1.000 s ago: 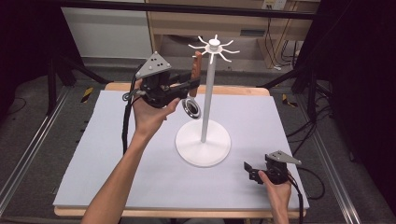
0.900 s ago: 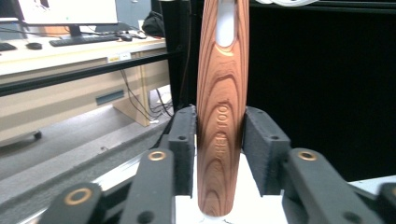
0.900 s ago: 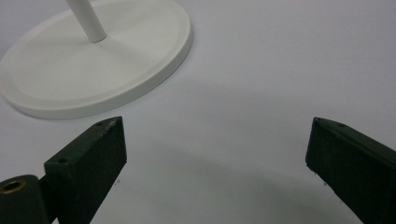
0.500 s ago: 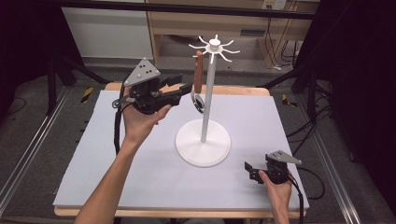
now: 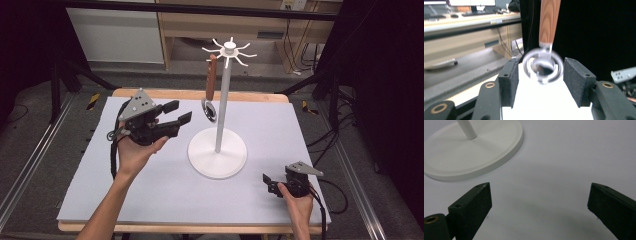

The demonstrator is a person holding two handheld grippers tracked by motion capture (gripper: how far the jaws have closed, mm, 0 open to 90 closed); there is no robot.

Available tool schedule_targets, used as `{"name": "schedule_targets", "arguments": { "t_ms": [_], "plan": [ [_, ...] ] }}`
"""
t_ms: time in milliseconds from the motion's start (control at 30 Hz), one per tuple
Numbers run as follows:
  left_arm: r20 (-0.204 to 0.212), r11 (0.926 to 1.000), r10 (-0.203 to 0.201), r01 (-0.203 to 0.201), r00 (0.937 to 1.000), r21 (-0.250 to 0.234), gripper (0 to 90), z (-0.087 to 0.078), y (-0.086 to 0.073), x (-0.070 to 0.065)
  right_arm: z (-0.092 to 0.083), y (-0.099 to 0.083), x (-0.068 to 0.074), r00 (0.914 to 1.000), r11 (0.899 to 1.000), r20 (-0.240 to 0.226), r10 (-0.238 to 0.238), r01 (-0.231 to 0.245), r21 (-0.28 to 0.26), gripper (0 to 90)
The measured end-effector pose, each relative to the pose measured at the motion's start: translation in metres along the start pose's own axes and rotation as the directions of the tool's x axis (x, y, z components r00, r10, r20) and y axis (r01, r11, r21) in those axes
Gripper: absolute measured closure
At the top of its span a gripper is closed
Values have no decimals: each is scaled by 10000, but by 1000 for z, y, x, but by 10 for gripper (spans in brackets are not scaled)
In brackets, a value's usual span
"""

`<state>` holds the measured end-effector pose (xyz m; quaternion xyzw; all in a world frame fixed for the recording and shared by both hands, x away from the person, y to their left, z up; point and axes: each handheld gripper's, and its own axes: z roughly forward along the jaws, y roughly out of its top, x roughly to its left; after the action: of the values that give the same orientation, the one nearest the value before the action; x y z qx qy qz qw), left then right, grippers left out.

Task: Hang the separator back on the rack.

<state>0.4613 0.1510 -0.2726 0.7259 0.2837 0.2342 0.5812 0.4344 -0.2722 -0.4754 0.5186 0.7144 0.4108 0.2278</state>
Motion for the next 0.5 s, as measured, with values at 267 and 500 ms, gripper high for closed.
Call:
{"name": "schedule_targets", "arguments": {
  "t_ms": [267, 500],
  "plan": [
    [-265, 9960, -650, 665, 9975, 593, 417, -11, -45, 11, 0, -1, -2, 9997, 9997, 111, -208, 207, 89, 63],
    [-613, 9868, -1145, 1207, 9915, 1084, 405, -21, -81, 26, 0, -4, -3, 9999, 9998, 119, -96, 94, 173, 63]
  ]
}}
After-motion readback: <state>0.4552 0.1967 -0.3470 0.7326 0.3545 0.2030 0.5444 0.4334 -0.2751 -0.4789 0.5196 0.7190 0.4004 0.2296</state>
